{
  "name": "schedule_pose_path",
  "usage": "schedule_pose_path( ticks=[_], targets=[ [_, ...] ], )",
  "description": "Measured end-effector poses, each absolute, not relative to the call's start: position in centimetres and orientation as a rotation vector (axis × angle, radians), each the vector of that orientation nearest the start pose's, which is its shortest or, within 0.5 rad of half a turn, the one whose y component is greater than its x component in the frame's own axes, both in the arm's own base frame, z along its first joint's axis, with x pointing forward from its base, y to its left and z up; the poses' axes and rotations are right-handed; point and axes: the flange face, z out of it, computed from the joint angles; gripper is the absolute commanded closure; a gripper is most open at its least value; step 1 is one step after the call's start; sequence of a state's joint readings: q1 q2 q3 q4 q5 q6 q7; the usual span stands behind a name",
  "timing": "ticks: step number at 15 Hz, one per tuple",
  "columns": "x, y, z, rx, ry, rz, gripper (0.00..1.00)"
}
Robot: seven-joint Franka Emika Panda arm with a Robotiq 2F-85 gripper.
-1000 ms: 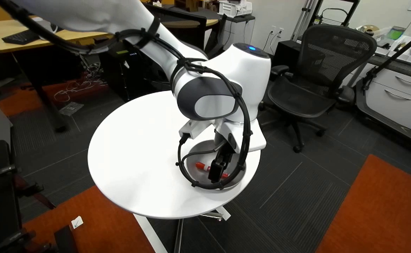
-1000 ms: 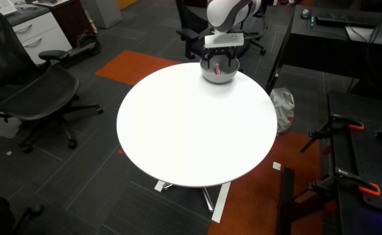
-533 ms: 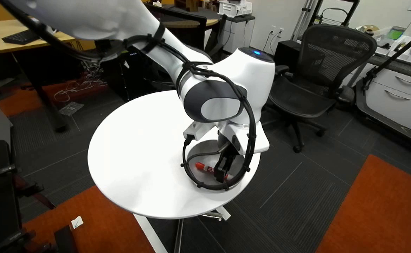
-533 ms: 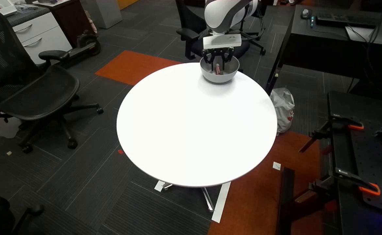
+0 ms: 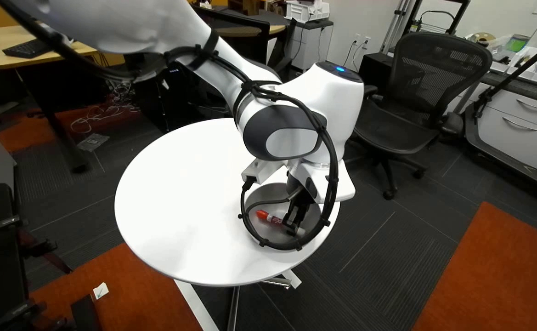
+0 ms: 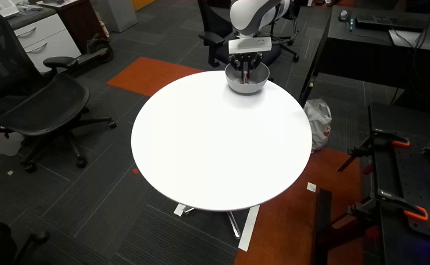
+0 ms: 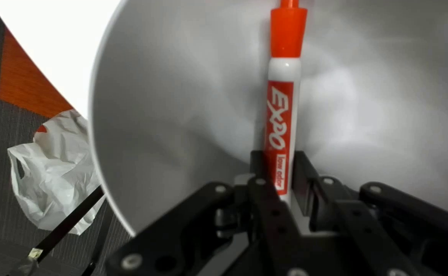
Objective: Take the red marker out of the grey bowl
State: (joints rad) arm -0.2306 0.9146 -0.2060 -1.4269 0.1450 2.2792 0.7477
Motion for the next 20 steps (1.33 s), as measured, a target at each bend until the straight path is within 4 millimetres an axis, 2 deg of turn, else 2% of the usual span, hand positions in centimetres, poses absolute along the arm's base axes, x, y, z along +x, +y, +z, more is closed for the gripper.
schedule_pose_path(
  ticks=[3, 7, 10, 12, 14, 16, 18, 20],
  targets=[
    [66.5, -27.5, 17.4, -2.620, 1.814, 0.010, 0.95],
    [65.9, -26.4, 22.5, -2.588, 1.801, -0.075, 0.95],
    [64.8, -24.2, 25.8, -2.581, 1.772, -0.095, 0.95],
    [63.9, -21.8, 27.2, -2.570, 1.765, -0.086, 0.95],
    [63.2, -18.9, 27.9, -2.559, 1.767, -0.065, 0.95],
    [62.6, -15.6, 27.7, -2.560, 1.763, -0.030, 0.95],
    [61.8, -13.0, 26.5, -2.582, 1.740, 0.001, 0.95],
    [60.8, -11.8, 24.8, -2.589, 1.747, 0.024, 0.95]
  ],
)
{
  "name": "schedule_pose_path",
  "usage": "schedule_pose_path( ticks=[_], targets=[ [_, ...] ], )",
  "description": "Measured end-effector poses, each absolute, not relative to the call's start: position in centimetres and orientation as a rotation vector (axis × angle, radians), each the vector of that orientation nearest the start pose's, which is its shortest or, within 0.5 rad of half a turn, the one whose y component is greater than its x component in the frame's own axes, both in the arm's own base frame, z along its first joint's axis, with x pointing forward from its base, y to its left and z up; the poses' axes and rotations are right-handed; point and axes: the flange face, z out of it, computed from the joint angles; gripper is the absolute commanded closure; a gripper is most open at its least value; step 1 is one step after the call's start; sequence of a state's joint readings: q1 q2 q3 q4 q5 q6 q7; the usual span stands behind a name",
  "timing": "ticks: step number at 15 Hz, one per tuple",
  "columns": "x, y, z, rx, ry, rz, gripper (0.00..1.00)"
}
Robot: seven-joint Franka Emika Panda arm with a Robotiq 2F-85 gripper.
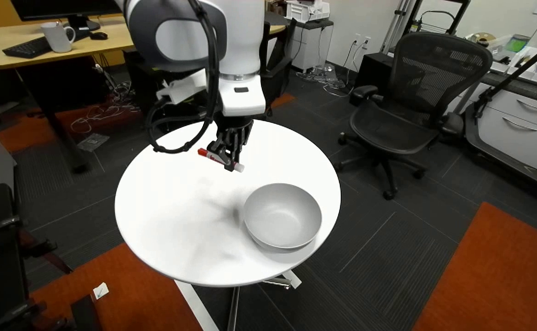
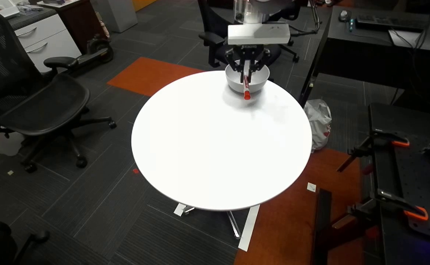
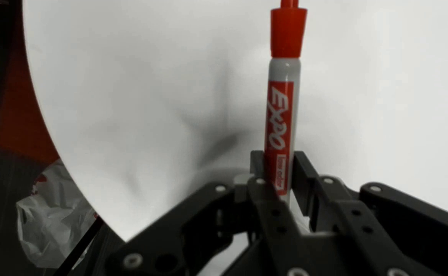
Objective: Take the red marker out of the grey bowl
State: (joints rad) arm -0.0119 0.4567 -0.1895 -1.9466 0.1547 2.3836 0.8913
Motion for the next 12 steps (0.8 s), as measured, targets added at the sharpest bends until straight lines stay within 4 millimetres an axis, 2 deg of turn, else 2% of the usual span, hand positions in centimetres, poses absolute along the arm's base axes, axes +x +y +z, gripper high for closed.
schedule_pose_path(
  ticks=[2, 6, 12],
  targets=[
    [59.9, -11.8, 23.0, -2.594, 1.757, 0.035, 0.95],
    [59.2, -13.0, 19.9, -2.596, 1.797, 0.071, 0.95],
    [58.9, -13.8, 16.3, -2.612, 1.826, 0.135, 0.95]
  ],
)
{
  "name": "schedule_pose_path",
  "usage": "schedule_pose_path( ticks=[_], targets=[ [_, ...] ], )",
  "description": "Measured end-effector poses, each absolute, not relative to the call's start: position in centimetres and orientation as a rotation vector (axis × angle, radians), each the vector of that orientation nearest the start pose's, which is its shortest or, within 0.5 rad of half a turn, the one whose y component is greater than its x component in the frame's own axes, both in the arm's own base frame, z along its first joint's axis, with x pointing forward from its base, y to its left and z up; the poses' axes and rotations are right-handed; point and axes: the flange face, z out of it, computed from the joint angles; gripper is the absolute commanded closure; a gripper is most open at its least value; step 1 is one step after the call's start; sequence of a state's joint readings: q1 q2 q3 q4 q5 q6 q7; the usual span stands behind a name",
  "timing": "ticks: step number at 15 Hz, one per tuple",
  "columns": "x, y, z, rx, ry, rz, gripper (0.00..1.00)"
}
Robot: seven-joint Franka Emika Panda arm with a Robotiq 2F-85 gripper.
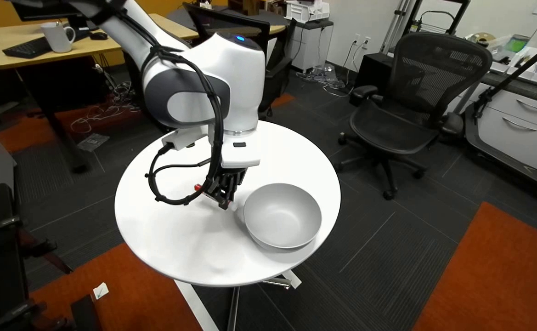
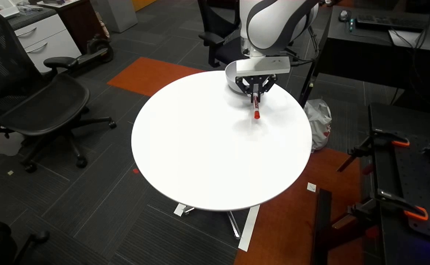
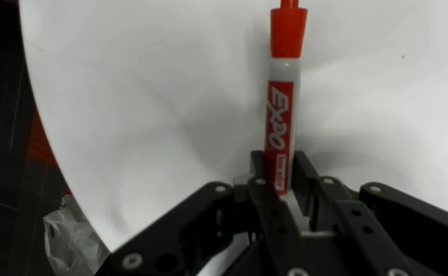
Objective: Take the red marker out of the grey bowl
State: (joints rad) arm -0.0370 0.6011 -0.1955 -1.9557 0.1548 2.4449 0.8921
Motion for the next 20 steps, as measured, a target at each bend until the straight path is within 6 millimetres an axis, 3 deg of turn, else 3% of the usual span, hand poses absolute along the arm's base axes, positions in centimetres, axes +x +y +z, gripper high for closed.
schedule_pose_path(
  ticks=[1, 2, 4, 10, 14, 20],
  targets=[
    [59.0, -13.8, 15.9, -2.615, 1.827, 0.138, 0.95],
    [59.1, -13.9, 15.6, -2.617, 1.829, 0.141, 0.55],
    [59.3, -14.1, 15.2, -2.620, 1.832, 0.141, 0.47],
    [60.0, -14.4, 15.2, -2.620, 1.835, 0.120, 0.02],
    [60.5, -14.0, 16.0, -2.632, 1.814, 0.095, 0.00],
    [60.3, -13.1, 20.1, -2.645, 1.768, 0.033, 0.00]
  ],
)
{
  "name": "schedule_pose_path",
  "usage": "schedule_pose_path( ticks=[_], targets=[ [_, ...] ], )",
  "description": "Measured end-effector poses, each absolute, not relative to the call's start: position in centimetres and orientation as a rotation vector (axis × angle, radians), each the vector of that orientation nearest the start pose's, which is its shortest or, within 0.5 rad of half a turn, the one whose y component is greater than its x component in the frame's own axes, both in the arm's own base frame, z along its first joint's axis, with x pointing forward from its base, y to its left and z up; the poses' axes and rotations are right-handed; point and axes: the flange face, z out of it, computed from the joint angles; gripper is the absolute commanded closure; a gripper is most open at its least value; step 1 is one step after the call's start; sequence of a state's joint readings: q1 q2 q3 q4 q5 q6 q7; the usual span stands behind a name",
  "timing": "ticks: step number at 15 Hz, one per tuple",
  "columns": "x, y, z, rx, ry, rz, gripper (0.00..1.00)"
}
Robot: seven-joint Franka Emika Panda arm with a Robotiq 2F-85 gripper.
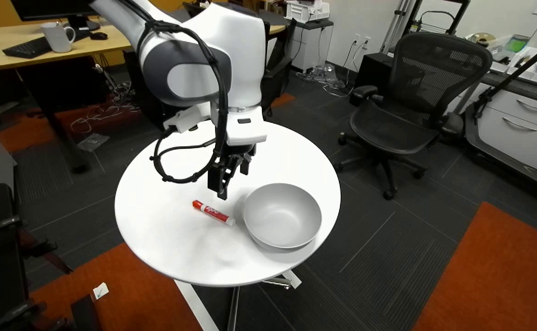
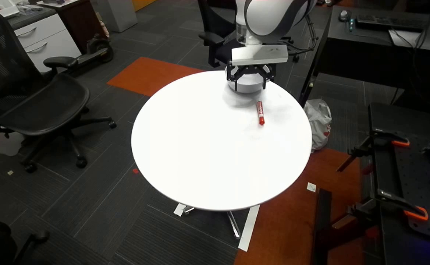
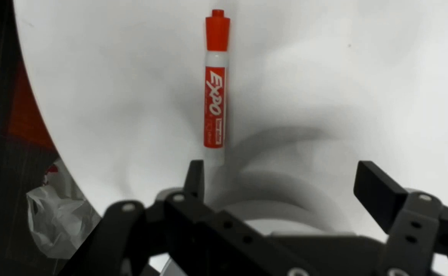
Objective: Take the red marker out of the grey bowl
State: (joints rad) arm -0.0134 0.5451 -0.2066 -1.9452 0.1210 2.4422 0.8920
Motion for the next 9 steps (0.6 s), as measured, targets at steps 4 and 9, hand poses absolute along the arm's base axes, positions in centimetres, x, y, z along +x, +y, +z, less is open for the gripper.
schedule_pose_path(
  ticks=[4, 9],
  targets=[
    [59.1, -12.9, 23.0, -2.645, 1.749, 0.001, 0.00],
    [57.8, -12.7, 25.4, -2.639, 1.732, -0.027, 0.00]
  ],
)
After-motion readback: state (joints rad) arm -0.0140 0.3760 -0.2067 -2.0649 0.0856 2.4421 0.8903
